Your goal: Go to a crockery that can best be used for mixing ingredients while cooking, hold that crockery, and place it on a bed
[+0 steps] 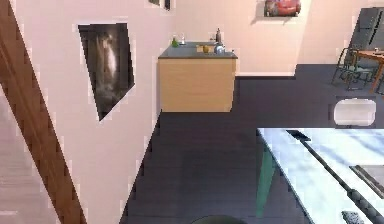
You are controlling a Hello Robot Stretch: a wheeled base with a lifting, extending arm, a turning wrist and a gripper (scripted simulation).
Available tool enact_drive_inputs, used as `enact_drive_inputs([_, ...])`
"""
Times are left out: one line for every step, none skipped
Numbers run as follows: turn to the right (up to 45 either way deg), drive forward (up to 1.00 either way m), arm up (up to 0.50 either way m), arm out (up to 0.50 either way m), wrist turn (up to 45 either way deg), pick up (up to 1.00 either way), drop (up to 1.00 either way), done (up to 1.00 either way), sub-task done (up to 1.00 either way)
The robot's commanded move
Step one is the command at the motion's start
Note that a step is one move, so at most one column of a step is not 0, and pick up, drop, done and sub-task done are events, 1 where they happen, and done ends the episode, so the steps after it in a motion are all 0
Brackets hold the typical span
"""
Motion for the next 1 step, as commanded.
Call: enact_drive_inputs([0.0, 0.30, 0.00, 0.00, 0.0, 0.00, 0.00, 0.00, 0.00])
